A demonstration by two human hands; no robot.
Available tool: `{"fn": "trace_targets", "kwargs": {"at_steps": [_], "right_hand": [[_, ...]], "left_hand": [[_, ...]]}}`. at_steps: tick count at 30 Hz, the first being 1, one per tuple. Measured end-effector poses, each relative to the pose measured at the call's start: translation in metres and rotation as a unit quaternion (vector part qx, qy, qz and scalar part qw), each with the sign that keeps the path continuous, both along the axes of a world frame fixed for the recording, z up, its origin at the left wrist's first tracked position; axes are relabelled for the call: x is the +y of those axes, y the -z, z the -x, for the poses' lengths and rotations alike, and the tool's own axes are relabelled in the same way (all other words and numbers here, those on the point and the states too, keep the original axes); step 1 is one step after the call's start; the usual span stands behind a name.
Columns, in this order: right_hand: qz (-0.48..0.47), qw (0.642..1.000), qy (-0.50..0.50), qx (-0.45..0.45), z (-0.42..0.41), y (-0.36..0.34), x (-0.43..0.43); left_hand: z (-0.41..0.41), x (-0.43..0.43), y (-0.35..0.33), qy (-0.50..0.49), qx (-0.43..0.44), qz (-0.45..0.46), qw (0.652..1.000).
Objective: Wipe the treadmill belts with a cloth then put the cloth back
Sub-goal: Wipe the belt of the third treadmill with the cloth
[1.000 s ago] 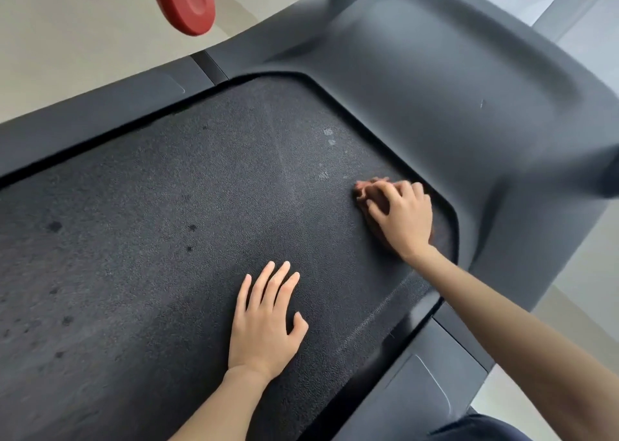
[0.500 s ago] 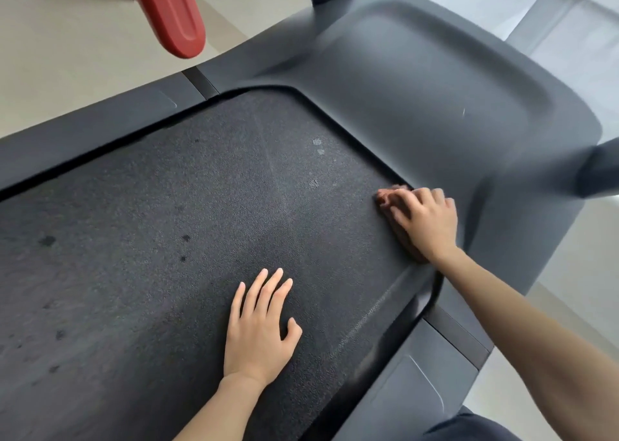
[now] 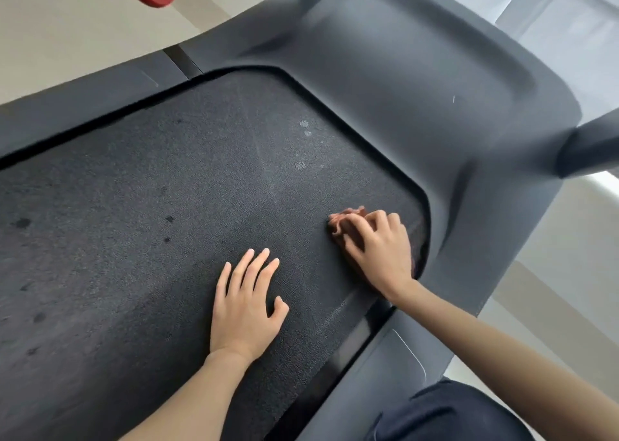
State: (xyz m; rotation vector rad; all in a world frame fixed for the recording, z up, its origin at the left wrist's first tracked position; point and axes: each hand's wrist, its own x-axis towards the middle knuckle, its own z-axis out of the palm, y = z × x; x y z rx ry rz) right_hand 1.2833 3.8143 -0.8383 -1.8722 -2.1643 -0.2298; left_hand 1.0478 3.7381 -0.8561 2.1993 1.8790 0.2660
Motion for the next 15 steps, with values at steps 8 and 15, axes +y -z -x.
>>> {"fn": "trace_targets", "kwargs": {"at_steps": [8, 15], "right_hand": [[0.004, 0.978, -0.203, -0.055, 0.006, -0.003, -0.022], [0.078, 0.989, 0.126, -0.013, -0.054, -0.015, 0.061]], "left_hand": [[-0.001, -0.001, -0.001, -0.002, 0.004, -0.013, 1.0], [0.0, -0.002, 0.003, -0.006, -0.008, -0.028, 1.0]]}}
